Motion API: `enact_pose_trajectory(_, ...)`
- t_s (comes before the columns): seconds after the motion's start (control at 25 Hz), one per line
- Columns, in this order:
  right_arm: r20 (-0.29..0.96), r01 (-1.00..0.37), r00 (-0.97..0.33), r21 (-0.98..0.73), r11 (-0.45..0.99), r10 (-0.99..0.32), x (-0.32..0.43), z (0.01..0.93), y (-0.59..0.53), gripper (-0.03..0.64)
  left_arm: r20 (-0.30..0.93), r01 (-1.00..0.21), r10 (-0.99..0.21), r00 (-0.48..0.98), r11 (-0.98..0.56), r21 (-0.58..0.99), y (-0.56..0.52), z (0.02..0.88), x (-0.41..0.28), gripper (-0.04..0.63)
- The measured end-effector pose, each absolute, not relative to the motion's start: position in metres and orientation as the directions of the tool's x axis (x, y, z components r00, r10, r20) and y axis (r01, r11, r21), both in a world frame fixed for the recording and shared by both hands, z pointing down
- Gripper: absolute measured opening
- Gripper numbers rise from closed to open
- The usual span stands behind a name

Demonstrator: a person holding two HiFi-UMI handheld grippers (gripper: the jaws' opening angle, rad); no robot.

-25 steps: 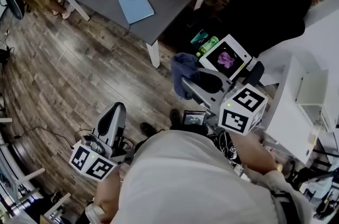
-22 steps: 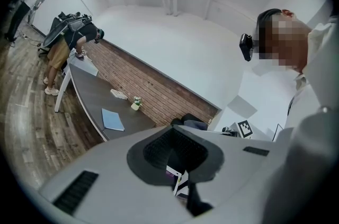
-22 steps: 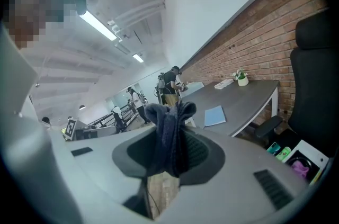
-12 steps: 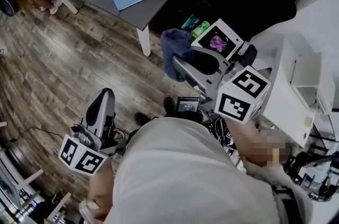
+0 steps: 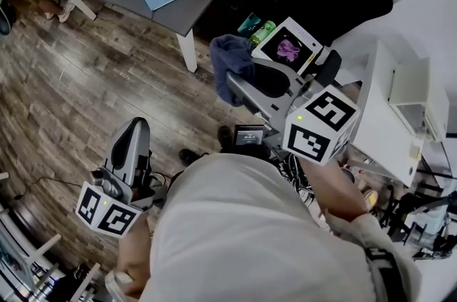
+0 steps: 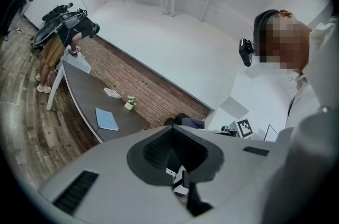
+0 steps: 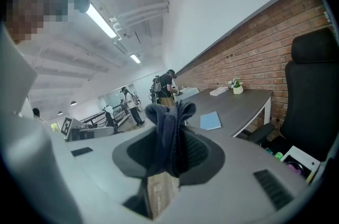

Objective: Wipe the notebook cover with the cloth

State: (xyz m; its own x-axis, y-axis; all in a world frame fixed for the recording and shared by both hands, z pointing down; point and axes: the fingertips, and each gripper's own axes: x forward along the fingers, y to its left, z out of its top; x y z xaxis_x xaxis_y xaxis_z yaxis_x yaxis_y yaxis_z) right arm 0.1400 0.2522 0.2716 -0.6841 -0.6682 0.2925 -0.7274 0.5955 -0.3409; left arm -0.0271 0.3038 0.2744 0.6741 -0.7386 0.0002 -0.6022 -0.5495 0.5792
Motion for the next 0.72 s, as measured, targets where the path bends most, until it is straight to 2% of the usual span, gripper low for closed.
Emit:
enact_pose_trajectory(0.56,0.293,-0.725,-0.687,-0.330,0.605,-0.664,0.138,0.272,0.258,0.112,-0.001,-0.580,-0.712,0.702,-0.573,0.579,0.302,0.277,-0.017,0.008)
enact_pose_trajectory(0.72,0.289,-0.713,-0.700,-0.329,0.620,-0.652,0.134,0.268,0.261,0.112,-0.003,-0.559,-0.687,0.726,-0.593,0.580,0.299,0.273,-0.010,0.084)
